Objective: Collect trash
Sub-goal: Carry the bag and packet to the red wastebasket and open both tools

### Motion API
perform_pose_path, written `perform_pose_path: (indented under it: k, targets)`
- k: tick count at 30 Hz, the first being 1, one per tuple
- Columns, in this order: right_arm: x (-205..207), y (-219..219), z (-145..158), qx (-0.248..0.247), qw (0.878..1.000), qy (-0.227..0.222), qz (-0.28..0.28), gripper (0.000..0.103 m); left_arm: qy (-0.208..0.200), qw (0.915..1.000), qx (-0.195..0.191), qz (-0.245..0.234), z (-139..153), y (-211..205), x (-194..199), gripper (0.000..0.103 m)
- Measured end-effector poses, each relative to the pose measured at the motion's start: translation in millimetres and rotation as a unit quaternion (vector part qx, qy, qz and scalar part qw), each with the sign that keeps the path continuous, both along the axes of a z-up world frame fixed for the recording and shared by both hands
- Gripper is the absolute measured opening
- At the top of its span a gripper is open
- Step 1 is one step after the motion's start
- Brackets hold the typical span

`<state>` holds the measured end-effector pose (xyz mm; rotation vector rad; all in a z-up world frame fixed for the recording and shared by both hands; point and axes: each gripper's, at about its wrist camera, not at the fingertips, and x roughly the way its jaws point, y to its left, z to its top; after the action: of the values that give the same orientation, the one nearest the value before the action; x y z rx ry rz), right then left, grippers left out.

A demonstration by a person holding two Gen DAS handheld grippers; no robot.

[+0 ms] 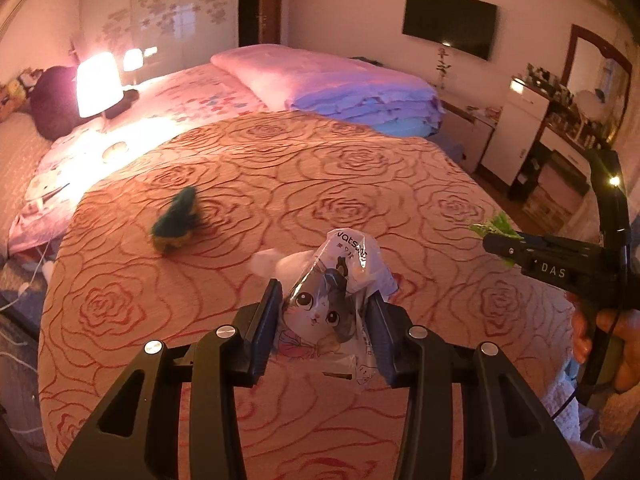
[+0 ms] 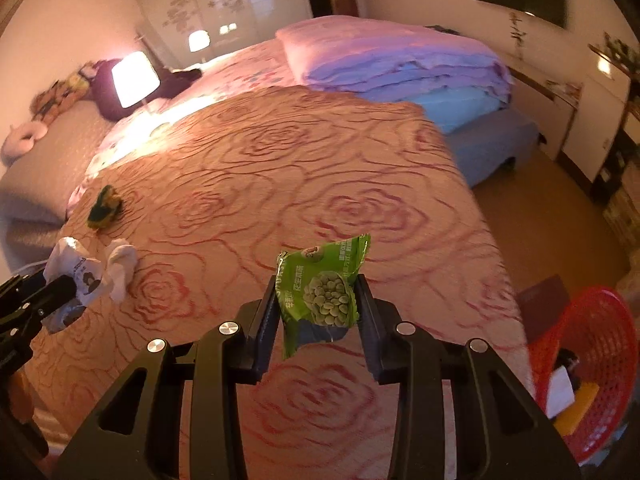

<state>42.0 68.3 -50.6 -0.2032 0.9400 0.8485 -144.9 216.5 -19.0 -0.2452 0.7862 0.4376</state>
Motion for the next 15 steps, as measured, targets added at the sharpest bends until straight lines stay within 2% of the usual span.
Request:
perform_pose_path:
  k: [15]
  targets:
    - [26.3, -90.1, -4.7, 0.008, 0.994, 0.004, -0.109, 0.035, 0.010, 0.9965, 0.008, -0.082, -1.8, -49.5, 58.1, 0.040]
